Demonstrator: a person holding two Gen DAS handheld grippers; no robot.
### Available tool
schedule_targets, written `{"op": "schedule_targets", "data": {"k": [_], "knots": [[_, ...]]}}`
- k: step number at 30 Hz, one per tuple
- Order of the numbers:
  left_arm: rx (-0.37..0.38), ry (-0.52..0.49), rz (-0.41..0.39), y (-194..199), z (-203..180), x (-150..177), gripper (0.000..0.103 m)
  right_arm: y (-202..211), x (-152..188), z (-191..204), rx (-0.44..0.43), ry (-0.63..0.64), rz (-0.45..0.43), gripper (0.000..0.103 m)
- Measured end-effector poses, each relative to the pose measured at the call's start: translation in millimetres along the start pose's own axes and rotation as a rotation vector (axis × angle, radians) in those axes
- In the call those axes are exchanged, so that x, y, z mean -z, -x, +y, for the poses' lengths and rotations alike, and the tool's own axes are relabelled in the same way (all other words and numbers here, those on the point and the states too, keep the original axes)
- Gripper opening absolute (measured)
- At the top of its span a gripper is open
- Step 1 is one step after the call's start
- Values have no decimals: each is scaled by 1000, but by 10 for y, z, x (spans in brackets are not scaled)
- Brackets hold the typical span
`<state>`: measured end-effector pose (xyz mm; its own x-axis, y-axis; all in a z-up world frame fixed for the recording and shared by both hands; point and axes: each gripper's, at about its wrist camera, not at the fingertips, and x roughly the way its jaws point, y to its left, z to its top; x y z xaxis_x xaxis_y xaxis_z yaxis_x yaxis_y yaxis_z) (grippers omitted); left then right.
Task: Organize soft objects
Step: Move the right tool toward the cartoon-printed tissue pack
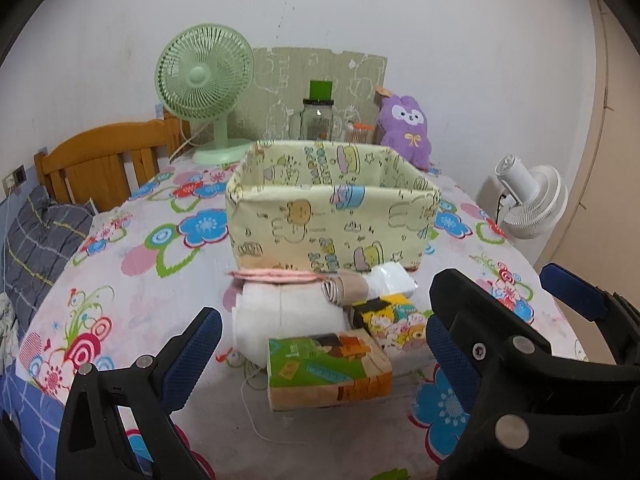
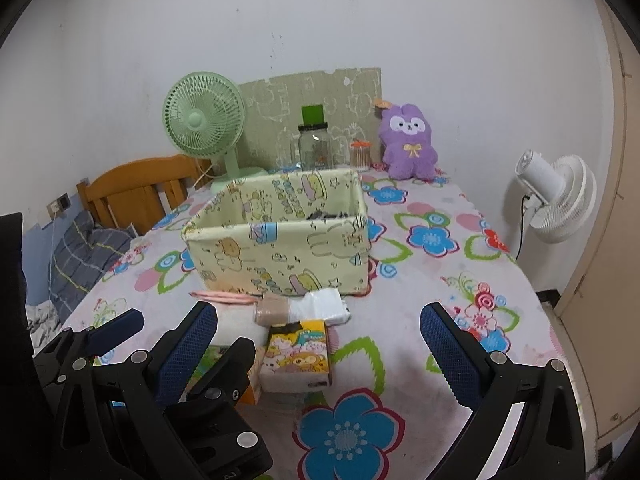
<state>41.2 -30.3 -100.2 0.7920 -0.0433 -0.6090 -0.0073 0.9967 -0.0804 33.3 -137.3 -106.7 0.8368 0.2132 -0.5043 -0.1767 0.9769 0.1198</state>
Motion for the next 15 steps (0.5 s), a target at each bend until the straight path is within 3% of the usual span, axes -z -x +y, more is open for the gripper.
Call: {"op": "schedule_targets", "data": {"k": [9, 15], "knots": [[9, 11, 58, -156, 12, 165, 101, -127, 162, -34, 23, -4, 40, 102], [13, 21, 93, -234, 39, 227, 92, -214, 208, -42, 32, -4, 67, 102]]}}
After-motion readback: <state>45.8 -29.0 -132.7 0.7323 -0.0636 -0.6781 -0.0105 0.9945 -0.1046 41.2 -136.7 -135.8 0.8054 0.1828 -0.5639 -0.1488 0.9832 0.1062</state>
